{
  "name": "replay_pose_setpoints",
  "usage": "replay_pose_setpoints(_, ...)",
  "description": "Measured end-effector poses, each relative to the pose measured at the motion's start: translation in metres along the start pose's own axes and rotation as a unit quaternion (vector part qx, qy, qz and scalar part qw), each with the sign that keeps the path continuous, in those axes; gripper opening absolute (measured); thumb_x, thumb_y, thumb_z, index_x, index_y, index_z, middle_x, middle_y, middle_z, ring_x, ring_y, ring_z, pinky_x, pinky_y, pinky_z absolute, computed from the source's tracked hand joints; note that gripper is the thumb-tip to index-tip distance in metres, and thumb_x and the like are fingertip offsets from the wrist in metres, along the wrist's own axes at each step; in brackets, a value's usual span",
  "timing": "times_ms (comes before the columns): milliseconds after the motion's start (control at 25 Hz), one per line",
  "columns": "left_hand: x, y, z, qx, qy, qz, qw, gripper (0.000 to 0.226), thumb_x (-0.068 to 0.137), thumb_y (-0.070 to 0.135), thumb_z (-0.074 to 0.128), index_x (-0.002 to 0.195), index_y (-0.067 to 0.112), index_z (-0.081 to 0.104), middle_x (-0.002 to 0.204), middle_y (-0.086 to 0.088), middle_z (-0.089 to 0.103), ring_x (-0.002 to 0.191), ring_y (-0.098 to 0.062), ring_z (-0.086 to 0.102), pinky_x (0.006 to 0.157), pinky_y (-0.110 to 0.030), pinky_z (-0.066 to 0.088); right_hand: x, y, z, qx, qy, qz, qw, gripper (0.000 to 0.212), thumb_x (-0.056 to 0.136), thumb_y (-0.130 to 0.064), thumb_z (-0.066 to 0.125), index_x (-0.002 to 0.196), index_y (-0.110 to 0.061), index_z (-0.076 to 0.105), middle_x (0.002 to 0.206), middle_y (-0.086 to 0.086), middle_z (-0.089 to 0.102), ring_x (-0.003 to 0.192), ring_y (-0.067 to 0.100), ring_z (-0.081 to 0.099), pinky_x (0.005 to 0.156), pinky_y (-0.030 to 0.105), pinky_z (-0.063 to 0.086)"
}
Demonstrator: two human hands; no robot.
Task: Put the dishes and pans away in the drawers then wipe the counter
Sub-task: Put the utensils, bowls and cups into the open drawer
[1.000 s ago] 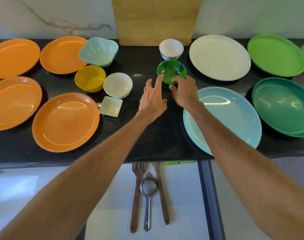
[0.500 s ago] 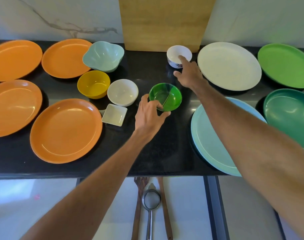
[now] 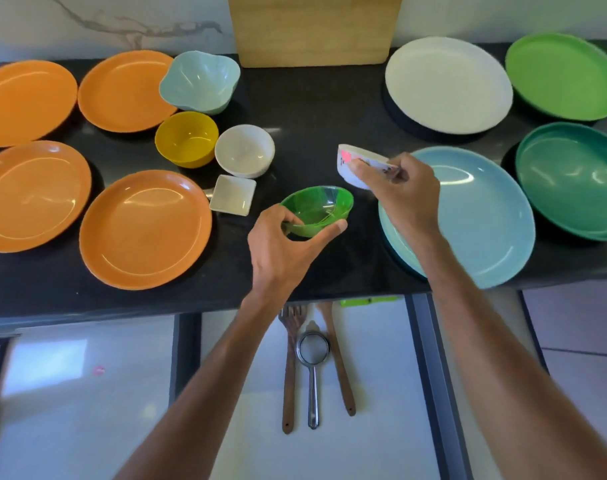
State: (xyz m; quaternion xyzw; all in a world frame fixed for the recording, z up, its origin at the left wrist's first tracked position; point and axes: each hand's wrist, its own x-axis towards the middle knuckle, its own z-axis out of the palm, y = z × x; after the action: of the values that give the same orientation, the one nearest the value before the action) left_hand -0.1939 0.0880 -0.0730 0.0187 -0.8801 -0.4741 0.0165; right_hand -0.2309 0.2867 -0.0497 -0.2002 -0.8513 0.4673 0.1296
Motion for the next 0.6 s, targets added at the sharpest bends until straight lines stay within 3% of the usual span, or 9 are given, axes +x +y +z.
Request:
replay_pose_setpoints(80,-0.034,0.009,-0.014,-0.026,-0.024,-0.04,0.999,0.067,0.058,0.082,0.077,0.081,0.022,0.059,0.094,0.014,0.068,0.091,-0.001,0.067,0.067,-0.024,0.059,-0.046,0.01,-0.027,0.059,-0.014,0.04,0.997,0.048,0.079,-0.056,0.082,0.067,-0.02,0.053,0.064,-0.006,0.057,0.062,0.005,0.054,0.056,0.017,0.043)
replay_pose_setpoints(160,-0.069,0.012,-0.024,-0.063,-0.065,-0.057,0.994,0.072,0.054,0.081,0.079,0.08,0.017,0.057,0.093,0.011,0.07,0.088,-0.007,0.07,0.064,-0.037,0.061,-0.09,0.025,-0.052,0.134,-0.031,0.077,0.987,0.046,0.077,-0.05,0.086,0.081,-0.014,0.059,0.079,0.002,0.066,0.081,0.017,0.067,0.068,0.039,0.057)
replay_pose_setpoints(200,-0.085,0.012,-0.027,-0.084,-0.092,-0.061,0.99,0.074,0.053,0.078,0.082,0.081,0.015,0.055,0.093,0.008,0.071,0.088,-0.012,0.071,0.063,-0.042,0.061,-0.111,0.033,-0.065,0.177,-0.036,0.094,0.979,0.046,0.075,-0.045,0.088,0.088,-0.013,0.059,0.088,0.003,0.067,0.09,0.02,0.07,0.072,0.043,0.061)
replay_pose_setpoints(280,-0.114,0.011,-0.029,-0.128,-0.152,-0.077,0.977,0.073,0.054,0.069,0.089,0.086,0.015,0.053,0.097,0.006,0.071,0.093,-0.012,0.072,0.069,-0.044,0.063,-0.15,0.052,-0.089,0.258,-0.034,0.138,0.956,0.053,0.07,-0.035,0.09,0.106,-0.012,0.058,0.107,0.0,0.07,0.106,0.019,0.072,0.077,0.041,0.063)
replay_pose_setpoints(400,-0.15,0.01,-0.024,-0.177,-0.233,-0.1,0.951,0.07,0.057,0.049,0.096,0.106,0.018,0.055,0.108,0.013,0.068,0.105,-0.008,0.07,0.084,-0.035,0.062,-0.198,0.084,-0.111,0.324,-0.026,0.234,0.916,0.073,0.073,-0.021,0.084,0.139,-0.012,0.052,0.13,0.011,0.066,0.117,0.029,0.069,0.08,0.039,0.064)
replay_pose_setpoints(520,-0.173,0.002,-0.006,-0.233,-0.295,-0.122,0.919,0.075,0.067,0.023,0.096,0.125,0.017,0.049,0.117,0.001,0.066,0.113,-0.021,0.068,0.091,-0.037,0.06,-0.236,0.112,-0.114,0.436,-0.023,0.3,0.848,0.071,0.079,-0.021,0.077,0.142,-0.003,0.051,0.128,0.018,0.066,0.119,0.036,0.067,0.082,0.04,0.063)
replay_pose_setpoints(600,-0.183,-0.007,0.009,-0.273,-0.323,-0.156,0.893,0.083,0.069,0.025,0.094,0.135,0.021,0.044,0.125,-0.011,0.059,0.117,-0.029,0.064,0.093,-0.043,0.059,-0.253,0.125,-0.109,0.475,-0.029,0.316,0.821,0.075,0.074,-0.032,0.083,0.136,0.001,0.055,0.127,0.018,0.067,0.119,0.035,0.065,0.084,0.039,0.062)
